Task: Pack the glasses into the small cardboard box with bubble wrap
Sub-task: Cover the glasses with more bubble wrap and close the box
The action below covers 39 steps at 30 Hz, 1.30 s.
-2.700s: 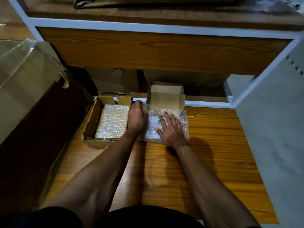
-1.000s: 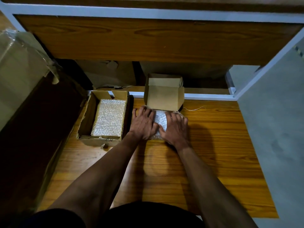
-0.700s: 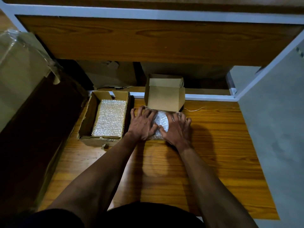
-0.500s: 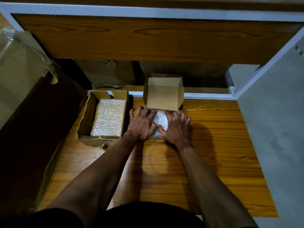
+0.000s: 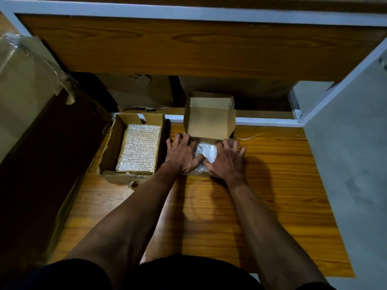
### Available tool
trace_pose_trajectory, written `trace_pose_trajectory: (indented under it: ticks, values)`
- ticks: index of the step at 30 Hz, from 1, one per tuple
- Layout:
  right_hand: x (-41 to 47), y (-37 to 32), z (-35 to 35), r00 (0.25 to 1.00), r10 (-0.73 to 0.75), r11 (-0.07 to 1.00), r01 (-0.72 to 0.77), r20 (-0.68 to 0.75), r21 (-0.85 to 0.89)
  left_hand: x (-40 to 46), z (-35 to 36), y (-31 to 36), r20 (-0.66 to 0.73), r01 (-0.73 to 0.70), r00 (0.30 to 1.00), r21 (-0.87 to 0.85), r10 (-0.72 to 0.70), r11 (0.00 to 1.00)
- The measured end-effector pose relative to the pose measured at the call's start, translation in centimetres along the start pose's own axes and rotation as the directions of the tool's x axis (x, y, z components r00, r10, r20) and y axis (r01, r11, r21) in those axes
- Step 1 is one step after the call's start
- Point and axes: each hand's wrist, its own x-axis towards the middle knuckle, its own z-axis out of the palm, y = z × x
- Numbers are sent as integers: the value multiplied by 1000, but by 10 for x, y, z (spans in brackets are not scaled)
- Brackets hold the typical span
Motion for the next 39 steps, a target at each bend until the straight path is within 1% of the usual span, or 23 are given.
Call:
trace_pose_trajectory:
  ticks: [4,9,12,15,21,25,27,30,32,33,36,39]
  values:
    - [-6,-1,0,999,21,1000,-20,-33,3,-8,7,0,-46,5,999,4,-4,1000]
    - [-9,-2,-4,999,15,999,-17,-50,-43,-18,9,1,-101,11,995,14,-10,1000]
    - [-11,-3,-8,997,5,997,-10,-76,-71,-19,11,0,-87,12,996,20,-10,1000]
    - [-10,-5,-9,998,-3,995,-3,-64,-104,-15,8,1,-69,-3,998,36,6,999]
    - [-7,-5,-6,999,-20,994,15,-47,-112,-5,0,0,-32,-34,999,104,38,994]
    - [-7,-7,-7,998,-17,997,12,-59,-83,-2,-2,-1,-32,-51,998,136,55,989]
    - [-9,-7,-6,997,-20,996,14,-71,-93,-5,-3,-4,-54,-71,995,134,78,988]
    - [-14,-5,-6,993,-8,997,-1,-121,-76,-14,0,-7,-150,-78,984,130,97,988]
    - [-17,-4,-8,989,-11,998,3,-147,-56,-20,3,-9,-197,-52,978,115,75,992]
    - [-18,-4,-9,988,-13,998,5,-154,-56,-22,4,-11,-199,-36,978,109,57,993]
    - [-19,-1,-8,989,-7,997,-3,-145,-72,-23,5,-11,-146,-4,989,110,20,994]
    - [-18,-2,-7,993,-19,995,7,-119,-95,-24,7,-9,-162,23,987,103,-6,994]
